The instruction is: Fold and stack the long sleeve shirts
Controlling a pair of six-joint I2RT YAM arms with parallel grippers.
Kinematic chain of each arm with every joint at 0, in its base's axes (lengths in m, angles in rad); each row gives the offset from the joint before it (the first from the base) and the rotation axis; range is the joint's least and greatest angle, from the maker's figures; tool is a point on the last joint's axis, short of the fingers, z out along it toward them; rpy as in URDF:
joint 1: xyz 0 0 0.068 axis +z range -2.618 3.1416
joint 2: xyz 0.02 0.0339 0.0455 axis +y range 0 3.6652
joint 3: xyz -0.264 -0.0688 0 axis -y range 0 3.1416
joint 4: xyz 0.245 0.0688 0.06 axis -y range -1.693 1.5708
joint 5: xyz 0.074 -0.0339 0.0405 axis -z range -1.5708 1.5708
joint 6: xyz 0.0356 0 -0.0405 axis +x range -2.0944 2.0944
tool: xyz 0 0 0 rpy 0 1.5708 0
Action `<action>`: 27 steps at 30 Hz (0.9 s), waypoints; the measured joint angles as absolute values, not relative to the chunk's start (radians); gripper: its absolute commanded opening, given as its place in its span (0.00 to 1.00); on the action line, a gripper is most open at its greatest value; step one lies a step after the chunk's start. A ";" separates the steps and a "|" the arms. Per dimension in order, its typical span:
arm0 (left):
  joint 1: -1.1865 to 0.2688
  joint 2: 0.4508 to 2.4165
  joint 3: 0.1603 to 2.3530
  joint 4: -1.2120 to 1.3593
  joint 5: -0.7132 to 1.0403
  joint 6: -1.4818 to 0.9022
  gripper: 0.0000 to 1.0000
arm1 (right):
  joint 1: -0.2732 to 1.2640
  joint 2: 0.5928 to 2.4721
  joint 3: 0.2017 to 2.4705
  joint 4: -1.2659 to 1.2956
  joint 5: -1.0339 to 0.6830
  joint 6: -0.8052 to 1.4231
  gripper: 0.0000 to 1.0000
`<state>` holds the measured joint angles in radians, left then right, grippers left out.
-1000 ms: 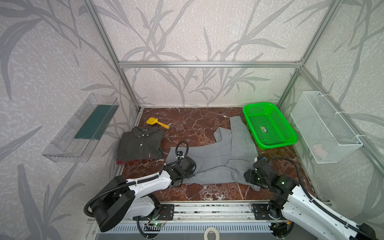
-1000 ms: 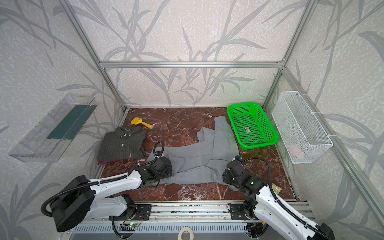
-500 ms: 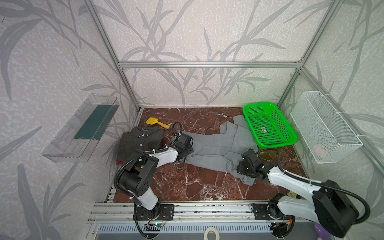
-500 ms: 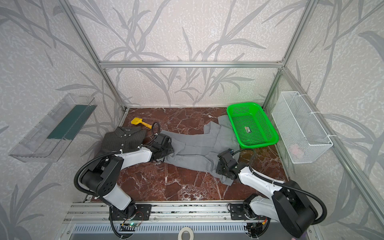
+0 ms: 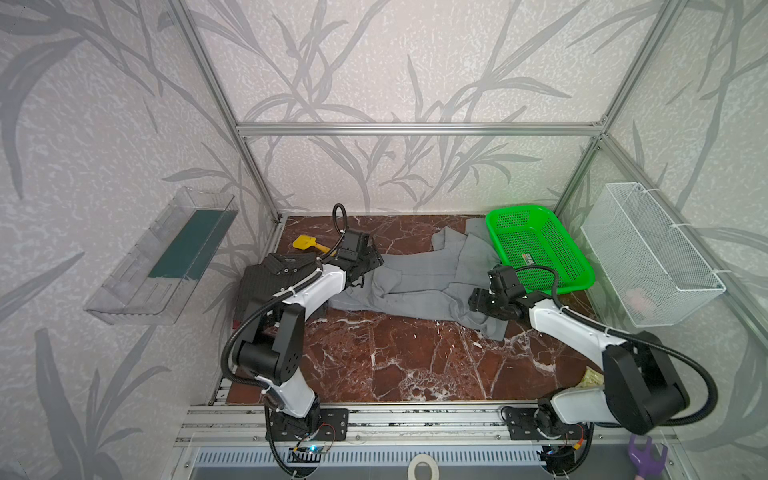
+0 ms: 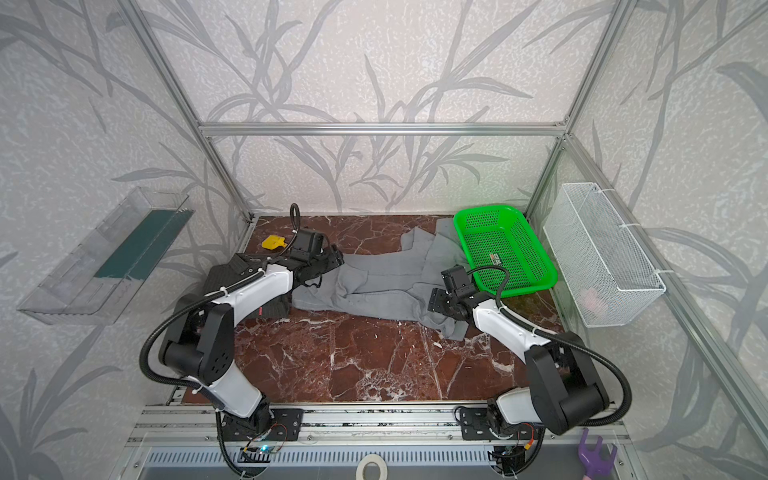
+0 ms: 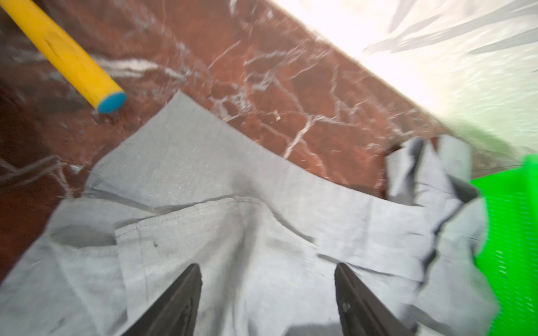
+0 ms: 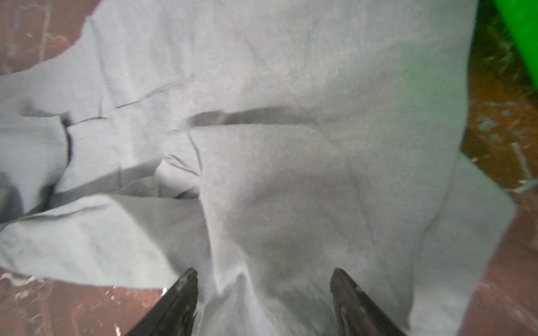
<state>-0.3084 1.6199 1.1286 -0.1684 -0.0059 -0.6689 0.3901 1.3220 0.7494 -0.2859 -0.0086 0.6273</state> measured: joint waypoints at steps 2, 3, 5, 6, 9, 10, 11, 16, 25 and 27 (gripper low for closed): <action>-0.308 1.543 1.127 -0.198 -0.017 -0.652 0.79 | 0.392 1.243 0.759 -0.327 0.006 0.612 0.79; -0.310 1.501 1.121 -0.207 -0.028 -0.645 0.82 | 0.392 1.217 0.773 -0.356 0.019 0.602 0.79; -0.310 1.441 1.104 -0.223 -0.048 -0.638 0.85 | 0.391 1.202 0.818 -0.400 0.042 0.582 0.81; -0.310 1.420 1.098 -0.237 -0.059 -0.635 0.85 | 0.388 1.208 0.848 -0.418 0.051 0.571 0.81; -0.310 1.426 1.097 -0.279 -0.074 -0.628 0.85 | 0.373 1.272 0.967 -0.451 0.043 0.546 0.79; -0.310 1.434 1.097 -0.294 -0.077 -0.628 0.85 | 0.370 1.304 1.013 -0.456 0.043 0.540 0.78; -0.310 1.446 1.097 -0.317 -0.080 -0.627 0.85 | 0.366 1.349 1.074 -0.466 0.042 0.529 0.77; -0.310 1.420 1.053 -0.376 -0.115 -0.619 0.86 | 0.341 1.600 1.375 -0.490 0.052 0.500 0.74; -0.310 1.308 0.984 -0.397 -0.133 -0.601 0.86 | 0.299 2.052 1.850 -0.636 0.134 0.466 0.69; -0.310 1.301 0.975 -0.397 -0.133 -0.598 0.85 | 0.295 2.149 1.959 -0.693 0.151 0.454 0.68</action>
<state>-0.3103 1.3006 0.9749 -0.3965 -0.1329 -0.5983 0.2947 2.1490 1.9591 -0.6930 0.1513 0.4538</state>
